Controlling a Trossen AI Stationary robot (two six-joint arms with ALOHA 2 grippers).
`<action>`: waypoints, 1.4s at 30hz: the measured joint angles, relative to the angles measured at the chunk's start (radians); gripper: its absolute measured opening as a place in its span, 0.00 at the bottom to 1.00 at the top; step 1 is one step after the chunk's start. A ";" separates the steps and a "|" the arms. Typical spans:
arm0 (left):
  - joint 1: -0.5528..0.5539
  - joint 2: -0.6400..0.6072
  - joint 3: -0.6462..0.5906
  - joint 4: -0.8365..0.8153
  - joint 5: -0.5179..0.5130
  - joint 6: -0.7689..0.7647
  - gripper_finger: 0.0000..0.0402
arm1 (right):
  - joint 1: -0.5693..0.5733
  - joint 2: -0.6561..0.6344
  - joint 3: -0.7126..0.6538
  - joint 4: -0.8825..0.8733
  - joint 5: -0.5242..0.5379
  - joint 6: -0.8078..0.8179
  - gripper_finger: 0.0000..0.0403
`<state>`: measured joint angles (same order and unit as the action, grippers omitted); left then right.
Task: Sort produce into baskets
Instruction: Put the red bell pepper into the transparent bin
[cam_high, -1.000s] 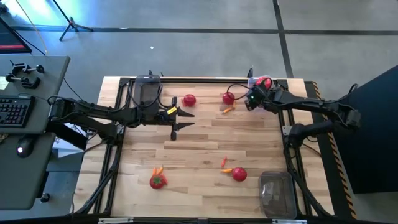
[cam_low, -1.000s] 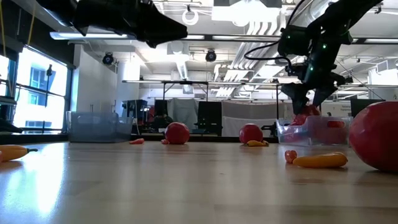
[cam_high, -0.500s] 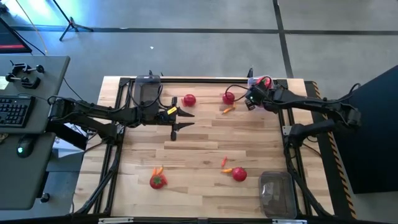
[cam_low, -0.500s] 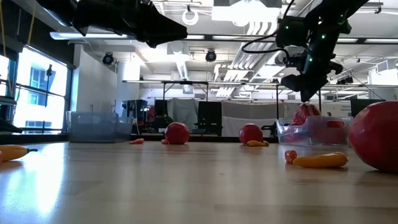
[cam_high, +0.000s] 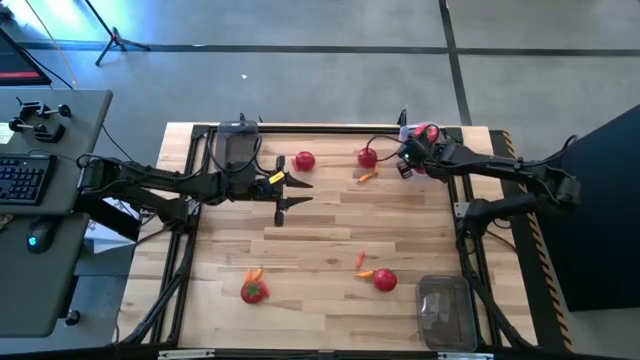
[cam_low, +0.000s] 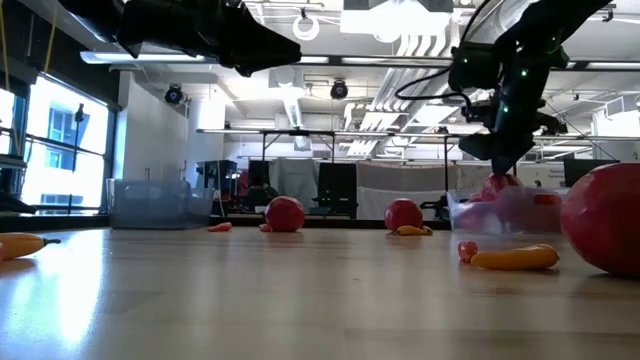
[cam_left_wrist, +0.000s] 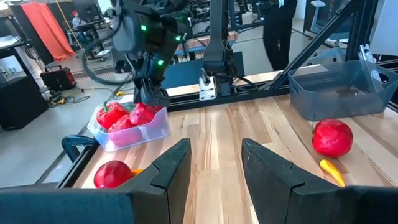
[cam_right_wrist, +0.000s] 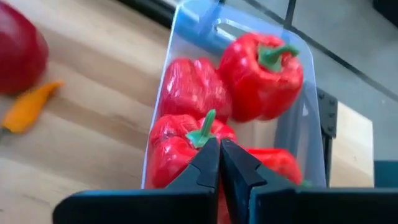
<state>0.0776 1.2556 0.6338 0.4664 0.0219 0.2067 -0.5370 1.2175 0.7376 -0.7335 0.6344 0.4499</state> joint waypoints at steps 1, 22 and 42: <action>0.000 0.000 0.000 0.000 0.000 0.001 0.32 | 0.006 0.000 0.000 -0.004 0.004 0.009 0.01; 0.000 0.000 0.000 -0.038 -0.008 0.007 0.32 | 0.058 0.000 -0.002 -0.044 0.020 0.074 0.00; 0.000 0.000 0.000 -0.051 -0.009 0.007 0.32 | 0.099 0.001 -0.002 -0.123 -0.039 0.151 0.00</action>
<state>0.0780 1.2552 0.6338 0.4152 0.0128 0.2134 -0.4381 1.2186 0.7353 -0.8565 0.5959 0.6008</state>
